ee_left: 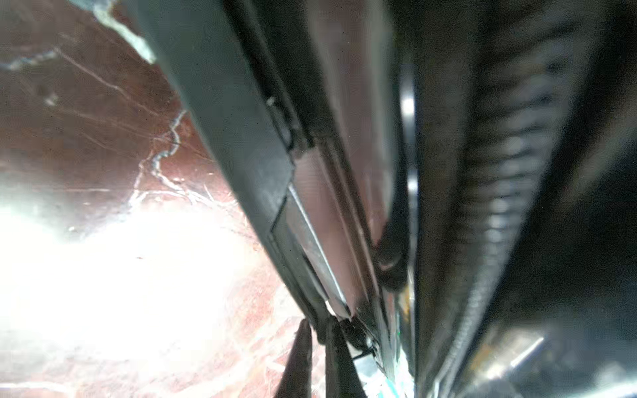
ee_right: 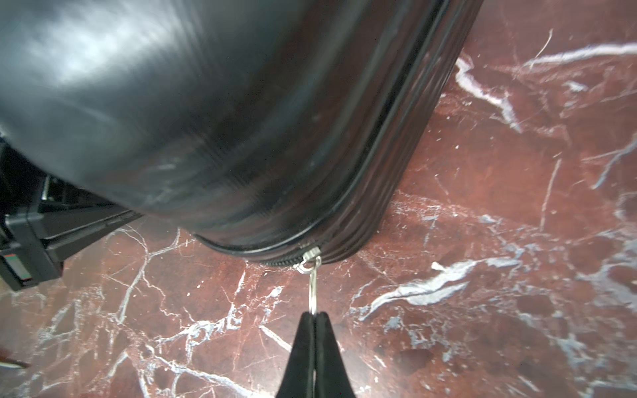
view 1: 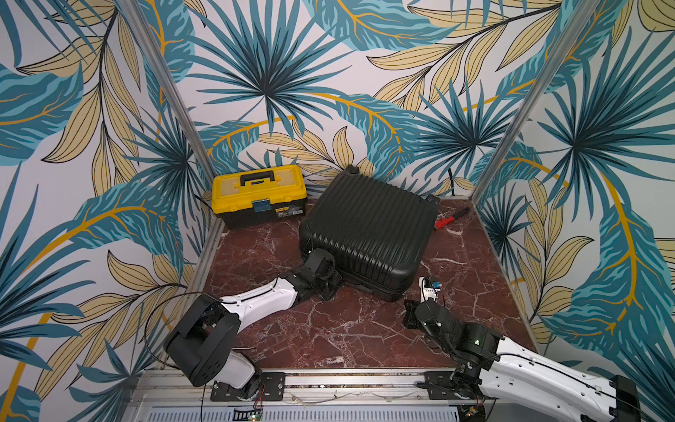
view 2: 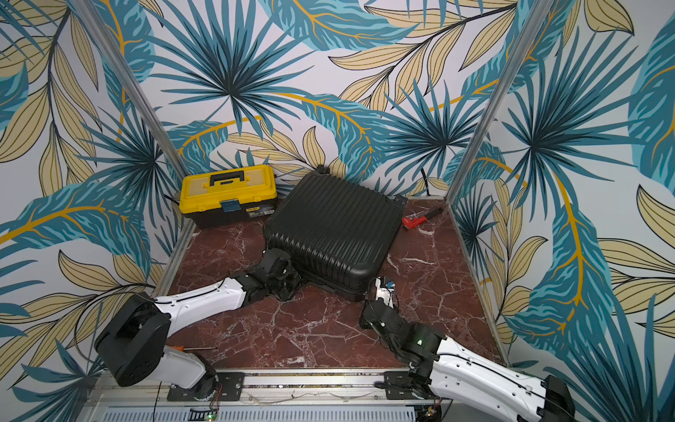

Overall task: Open the suitcase zippers
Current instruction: Unzip the zipper on the suitcase.

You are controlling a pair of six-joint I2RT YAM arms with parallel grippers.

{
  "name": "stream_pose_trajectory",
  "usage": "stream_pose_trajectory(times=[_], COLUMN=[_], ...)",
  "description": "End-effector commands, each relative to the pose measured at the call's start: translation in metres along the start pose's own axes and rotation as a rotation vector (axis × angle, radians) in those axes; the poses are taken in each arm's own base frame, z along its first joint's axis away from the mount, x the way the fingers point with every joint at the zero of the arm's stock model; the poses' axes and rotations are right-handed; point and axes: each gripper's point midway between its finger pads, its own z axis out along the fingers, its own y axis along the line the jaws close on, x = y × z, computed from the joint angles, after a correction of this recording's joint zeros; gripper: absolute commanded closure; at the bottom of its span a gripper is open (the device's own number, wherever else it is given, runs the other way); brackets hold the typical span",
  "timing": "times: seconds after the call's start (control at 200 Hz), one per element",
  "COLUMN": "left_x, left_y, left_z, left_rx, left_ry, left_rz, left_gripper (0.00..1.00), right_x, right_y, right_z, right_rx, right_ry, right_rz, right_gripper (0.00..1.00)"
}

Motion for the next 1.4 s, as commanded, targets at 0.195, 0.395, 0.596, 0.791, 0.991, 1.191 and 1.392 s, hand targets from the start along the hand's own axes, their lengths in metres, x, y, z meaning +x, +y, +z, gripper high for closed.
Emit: stream_pose_trajectory(times=[0.195,0.395,0.596,0.791,0.991,1.191,1.392], left_x=[-0.038,-0.041,-0.028,0.002,0.007,0.0,-0.007], left_y=[0.087,0.088,0.053,-0.005,-0.009,-0.015,-0.03], left_z=[-0.015,-0.016,-0.02,-0.044,-0.03,-0.011,-0.004], left_rx=[-0.341,-0.355,-0.263,-0.046,-0.029,-0.038,0.017], left_ry=[-0.114,-0.095,-0.047,-0.048,-0.029,-0.055,-0.078], left_rz=[0.038,0.056,0.12,0.128,0.068,0.047,0.031], left_gripper=[1.0,1.0,0.8,0.44,0.46,0.47,0.47], right_x=[-0.018,-0.021,-0.017,-0.006,-0.008,-0.01,0.0], right_y=[-0.05,-0.046,-0.024,-0.014,-0.009,0.001,0.003], right_z=[-0.01,-0.004,0.002,0.006,0.005,0.002,0.002], right_rx=[0.265,0.204,0.043,-0.019,-0.044,-0.097,-0.126], right_ry=[-0.026,-0.015,0.009,0.053,0.045,0.049,0.074], right_rz=[-0.13,-0.143,-0.127,-0.116,-0.091,-0.041,-0.019], right_gripper=[1.0,1.0,1.0,1.0,1.0,1.0,1.0])
